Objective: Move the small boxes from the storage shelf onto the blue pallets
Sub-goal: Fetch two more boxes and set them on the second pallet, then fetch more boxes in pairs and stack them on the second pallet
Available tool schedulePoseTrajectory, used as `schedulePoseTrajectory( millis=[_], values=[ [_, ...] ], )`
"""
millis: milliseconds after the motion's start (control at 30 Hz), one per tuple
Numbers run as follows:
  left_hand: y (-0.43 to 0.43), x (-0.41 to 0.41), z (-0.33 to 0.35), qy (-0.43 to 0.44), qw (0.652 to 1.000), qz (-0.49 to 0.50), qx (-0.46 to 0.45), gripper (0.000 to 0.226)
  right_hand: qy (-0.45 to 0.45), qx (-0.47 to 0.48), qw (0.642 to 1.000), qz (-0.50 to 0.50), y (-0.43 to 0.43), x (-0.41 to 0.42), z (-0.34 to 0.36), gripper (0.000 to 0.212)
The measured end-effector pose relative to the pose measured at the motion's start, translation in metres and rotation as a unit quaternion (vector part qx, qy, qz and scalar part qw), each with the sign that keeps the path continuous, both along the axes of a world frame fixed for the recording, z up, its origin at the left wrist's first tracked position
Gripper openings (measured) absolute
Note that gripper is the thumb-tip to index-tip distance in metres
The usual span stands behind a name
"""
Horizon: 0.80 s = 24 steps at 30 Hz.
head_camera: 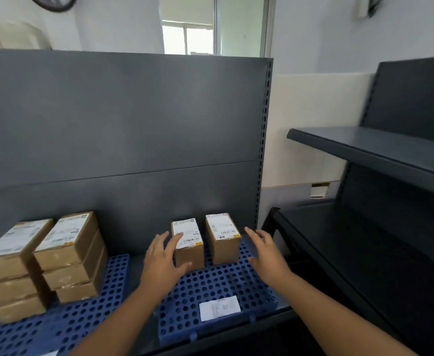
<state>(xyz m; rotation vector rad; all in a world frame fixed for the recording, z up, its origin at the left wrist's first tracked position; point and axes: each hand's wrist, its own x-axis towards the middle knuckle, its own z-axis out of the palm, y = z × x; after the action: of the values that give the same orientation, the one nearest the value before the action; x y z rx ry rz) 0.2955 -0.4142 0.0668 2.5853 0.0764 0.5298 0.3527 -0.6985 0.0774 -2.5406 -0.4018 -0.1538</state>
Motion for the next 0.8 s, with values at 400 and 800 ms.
schedulePoseTrajectory(
  millis=[400,800],
  values=[
    [-0.101,-0.047,0.024,-0.097,0.963,-0.24,0.069,0.067,-0.067,0.002,0.984,-0.166,-0.07,-0.143,0.006,0.066],
    [-0.272,-0.132,0.055,-0.111,0.89,-0.437,0.064,0.074,-0.082,-0.04,0.933,-0.348,-0.213,-0.323,0.044,0.072]
  ],
)
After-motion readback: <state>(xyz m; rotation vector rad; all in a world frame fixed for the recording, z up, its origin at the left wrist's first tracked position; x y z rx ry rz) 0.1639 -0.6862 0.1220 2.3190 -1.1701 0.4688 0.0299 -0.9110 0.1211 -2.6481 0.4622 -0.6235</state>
